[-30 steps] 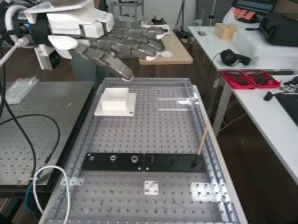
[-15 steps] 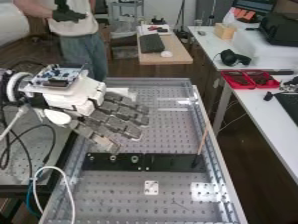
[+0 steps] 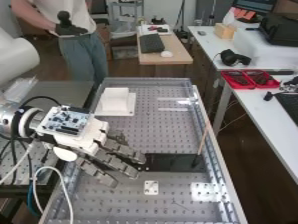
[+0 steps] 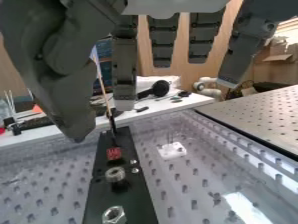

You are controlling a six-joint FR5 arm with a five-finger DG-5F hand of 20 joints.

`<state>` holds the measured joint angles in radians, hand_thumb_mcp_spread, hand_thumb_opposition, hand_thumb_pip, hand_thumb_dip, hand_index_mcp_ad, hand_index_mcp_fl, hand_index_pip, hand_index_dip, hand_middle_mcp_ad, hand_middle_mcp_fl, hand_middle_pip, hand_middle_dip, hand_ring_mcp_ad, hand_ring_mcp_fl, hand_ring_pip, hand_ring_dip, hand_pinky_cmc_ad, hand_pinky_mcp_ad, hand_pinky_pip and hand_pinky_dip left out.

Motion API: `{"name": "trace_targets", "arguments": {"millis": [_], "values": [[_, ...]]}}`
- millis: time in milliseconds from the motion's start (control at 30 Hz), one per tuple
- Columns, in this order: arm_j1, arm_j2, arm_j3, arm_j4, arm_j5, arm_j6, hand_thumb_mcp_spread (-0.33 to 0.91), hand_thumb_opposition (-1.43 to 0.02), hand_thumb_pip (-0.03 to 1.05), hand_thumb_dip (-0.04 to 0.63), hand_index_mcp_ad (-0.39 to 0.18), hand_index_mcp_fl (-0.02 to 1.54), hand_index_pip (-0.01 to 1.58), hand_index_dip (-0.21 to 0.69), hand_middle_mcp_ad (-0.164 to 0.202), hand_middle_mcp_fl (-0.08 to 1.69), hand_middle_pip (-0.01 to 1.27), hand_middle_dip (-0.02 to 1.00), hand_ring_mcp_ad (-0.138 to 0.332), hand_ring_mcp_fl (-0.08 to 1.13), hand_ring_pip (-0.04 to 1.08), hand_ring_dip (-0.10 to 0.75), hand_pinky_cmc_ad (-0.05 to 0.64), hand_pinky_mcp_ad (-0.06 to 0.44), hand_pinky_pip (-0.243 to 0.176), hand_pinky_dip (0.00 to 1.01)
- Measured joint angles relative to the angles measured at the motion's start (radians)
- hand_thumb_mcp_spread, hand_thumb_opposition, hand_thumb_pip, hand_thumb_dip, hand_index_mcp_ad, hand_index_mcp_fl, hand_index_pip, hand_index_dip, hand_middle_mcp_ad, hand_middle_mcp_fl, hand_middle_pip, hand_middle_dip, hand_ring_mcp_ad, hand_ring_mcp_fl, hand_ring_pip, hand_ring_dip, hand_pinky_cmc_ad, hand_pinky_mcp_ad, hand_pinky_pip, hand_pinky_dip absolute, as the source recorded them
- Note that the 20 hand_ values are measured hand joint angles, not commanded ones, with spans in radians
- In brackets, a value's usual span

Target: Grab the larger nut and place it in the white container

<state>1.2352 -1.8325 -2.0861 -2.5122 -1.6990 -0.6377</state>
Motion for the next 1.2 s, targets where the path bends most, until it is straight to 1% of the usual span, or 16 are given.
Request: {"name": "trace_targets", "arguments": {"millis": [100, 200, 267, 333, 433, 500, 667, 800, 833, 900, 1033, 1100, 1200], "values": [[0.002, -0.021, -0.017, 0.036, 0.008, 0.004, 0.24, -0.85, 0.78, 0.159, -0.106, 0.01, 1.48, -0.024, 0.077, 0.01, 0.13, 0.22, 0.178, 0.0, 0.13, 0.108, 0.363, 0.311, -0.106, 0.63], [0.007, -0.043, -0.034, 0.076, 0.02, 0.011, 0.23, -0.85, 0.78, 0.159, -0.106, 0.01, 1.49, 0.0, 0.075, 0.01, 0.13, 0.22, 0.178, 0.0, 0.13, 0.108, 0.363, 0.314, -0.106, 0.63], [0.011, -0.053, -0.047, 0.103, 0.026, 0.011, 0.24, -0.86, 0.78, 0.157, -0.106, 0.01, 1.51, 0.047, 0.075, 0.01, 0.13, 0.22, 0.178, 0.0, 0.13, 0.108, 0.363, 0.311, -0.106, 0.65], [0.017, -0.062, -0.059, 0.126, 0.03, 0.005, 0.24, -0.86, 0.78, 0.157, -0.106, 0.01, 1.52, 0.051, 0.077, 0.02, 0.13, 0.22, 0.178, 0.0, 0.13, 0.108, 0.363, 0.314, -0.106, 0.65], [0.023, -0.074, -0.071, 0.148, 0.031, -0.006, 0.24, -0.87, 0.78, 0.157, -0.106, 0.0, 1.53, 0.087, 0.075, 0.02, 0.13, 0.22, 0.178, 0.0, 0.13, 0.108, 0.363, 0.311, -0.106, 0.65], [0.026, -0.082, -0.079, 0.168, 0.03, -0.02, 0.23, -0.86, 0.78, 0.157, -0.119, 0.01, 1.54, 0.112, 0.075, 0.02, 0.13, 0.22, 0.178, 0.0, 0.13, 0.108, 0.363, 0.312, -0.112, 0.65], [0.026, -0.089, -0.099, 0.225, 0.023, -0.036, 0.24, -0.87, 0.78, 0.157, -0.119, 0.01, 1.54, 0.126, 0.077, 0.02, 0.12, 0.22, 0.178, 0.0, 0.12, 0.108, 0.363, 0.312, -0.112, 0.65], [0.025, -0.093, -0.117, 0.266, 0.017, -0.056, 0.24, -0.87, 0.78, 0.157, -0.119, 0.0, 1.54, 0.127, 0.077, 0.01, 0.12, 0.22, 0.178, 0.0, 0.15, 0.108, 0.367, 0.312, -0.11, 0.65], [0.024, -0.095, -0.122, 0.278, 0.015, -0.063, 0.24, -0.87, 0.78, 0.157, -0.119, 0.0, 1.55, 0.126, 0.077, 0.01, 0.12, 0.21, 0.182, 0.0, 0.15, 0.106, 0.363, 0.312, -0.11, 0.67], [0.021, -0.102, -0.126, 0.289, 0.008, -0.08, 0.24, -0.87, 0.79, 0.159, -0.119, 0.0, 1.56, 0.131, 0.077, 0.02, 0.12, 0.21, 0.178, 0.0, 0.17, 0.106, 0.367, 0.312, -0.11, 0.68], [0.014, -0.109, -0.126, 0.294, -0.013, -0.102, 0.23, -0.87, 0.8, 0.159, -0.119, 0.01, 1.56, 0.131, 0.077, 0.01, 0.12, 0.2, 0.182, 0.0, 0.18, 0.105, 0.363, 0.312, -0.11, 0.68], [0.013, -0.11, -0.127, 0.299, -0.018, -0.109, 0.25, -0.88, 0.8, 0.159, -0.119, 0.01, 1.56, 0.131, 0.077, 0.02, 0.12, 0.2, 0.182, 0.0, 0.18, 0.103, 0.363, 0.312, -0.11, 0.7], [0.01, -0.116, -0.126, 0.309, -0.033, -0.135, 0.27, -0.88, 0.8, 0.171, -0.119, 0.0, 1.56, 0.131, 0.077, 0.02, 0.12, 0.2, 0.182, 0.0, 0.2, 0.091, 0.363, 0.314, -0.11, 0.71]]}}
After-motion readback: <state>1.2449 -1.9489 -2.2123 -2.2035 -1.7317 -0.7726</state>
